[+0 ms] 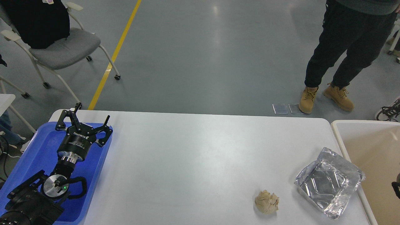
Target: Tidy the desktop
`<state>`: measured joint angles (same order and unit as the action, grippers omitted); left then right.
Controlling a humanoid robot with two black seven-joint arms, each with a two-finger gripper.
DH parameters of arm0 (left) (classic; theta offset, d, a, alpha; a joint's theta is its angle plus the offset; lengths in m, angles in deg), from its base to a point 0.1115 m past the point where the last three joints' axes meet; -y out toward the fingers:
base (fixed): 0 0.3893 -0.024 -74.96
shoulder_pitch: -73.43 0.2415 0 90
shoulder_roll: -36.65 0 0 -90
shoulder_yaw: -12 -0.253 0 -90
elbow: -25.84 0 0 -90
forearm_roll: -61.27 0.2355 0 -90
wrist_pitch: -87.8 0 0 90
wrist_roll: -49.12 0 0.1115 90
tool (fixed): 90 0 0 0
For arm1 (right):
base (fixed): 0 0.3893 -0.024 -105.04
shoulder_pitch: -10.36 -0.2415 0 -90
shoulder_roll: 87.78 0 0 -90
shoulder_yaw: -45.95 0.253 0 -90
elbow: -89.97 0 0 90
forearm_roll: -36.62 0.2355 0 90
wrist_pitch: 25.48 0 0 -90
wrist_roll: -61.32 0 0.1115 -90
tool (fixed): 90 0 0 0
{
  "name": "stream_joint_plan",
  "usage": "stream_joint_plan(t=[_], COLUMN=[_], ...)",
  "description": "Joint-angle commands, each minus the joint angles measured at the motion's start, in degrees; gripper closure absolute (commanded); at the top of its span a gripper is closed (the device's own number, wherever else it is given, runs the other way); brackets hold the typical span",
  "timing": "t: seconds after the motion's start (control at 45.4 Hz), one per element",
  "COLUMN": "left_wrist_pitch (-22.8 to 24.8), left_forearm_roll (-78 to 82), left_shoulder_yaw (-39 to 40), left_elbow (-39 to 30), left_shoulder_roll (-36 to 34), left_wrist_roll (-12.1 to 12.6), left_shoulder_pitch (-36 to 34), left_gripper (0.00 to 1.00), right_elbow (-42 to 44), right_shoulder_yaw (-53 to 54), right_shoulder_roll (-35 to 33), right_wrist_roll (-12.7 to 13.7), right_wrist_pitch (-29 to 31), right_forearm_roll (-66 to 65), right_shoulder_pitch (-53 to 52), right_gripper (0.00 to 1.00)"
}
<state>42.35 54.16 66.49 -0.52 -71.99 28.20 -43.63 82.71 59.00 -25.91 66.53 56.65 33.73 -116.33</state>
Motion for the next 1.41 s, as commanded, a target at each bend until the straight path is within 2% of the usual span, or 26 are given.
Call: stream_joint_plan(t=[0.0,0.198,0.484,0.792,0.99,1.387], left_wrist_pitch=[0.0,0.0,0.1,0.1,0.0,0.0], left_forearm_roll=[0.0,0.0,0.0,0.0,0.0,0.0], left_shoulder_yaw=[-0.1,0.0,-0.1,-0.1,-0.1,-0.1], left_elbow=[0.0,0.0,0.0,0.0,0.0,0.0], left_shoulder_roll=[0.0,0.0,0.0,0.0,0.0,0.0], left_wrist_roll=[0.0,0.0,0.0,0.1,0.1,0.1], left_shoulder_pitch=[0.0,0.0,0.0,0.0,0.0,0.0], left_gripper=[0.01,0.01,0.01,0.01,0.01,0.01], right_elbow=[-1.2,-4.1,-24.8,-38.0,-42.6,-57.5], right_shoulder_yaw=[-0.8,-9.3,-11.5,-11.9,-13.1,-36.4], right_shoulder_roll=[-0.3,-2.0,-11.3,-12.6,-12.7,-13.3], right_wrist_roll=[0.0,0.1,0.1,0.1,0.1,-0.1], right_wrist_pitch=[1.8,4.1,3.6,3.6,3.8,4.3], right_forearm_roll=[-0.7,-0.8,-0.7,-0.7,-0.9,-9.7], right_shoulder_pitch=[-3.2,-10.5,-21.7,-28.4,-32.8,-51.4], right_gripper=[0.00,0.00,0.00,0.00,0.00,0.00])
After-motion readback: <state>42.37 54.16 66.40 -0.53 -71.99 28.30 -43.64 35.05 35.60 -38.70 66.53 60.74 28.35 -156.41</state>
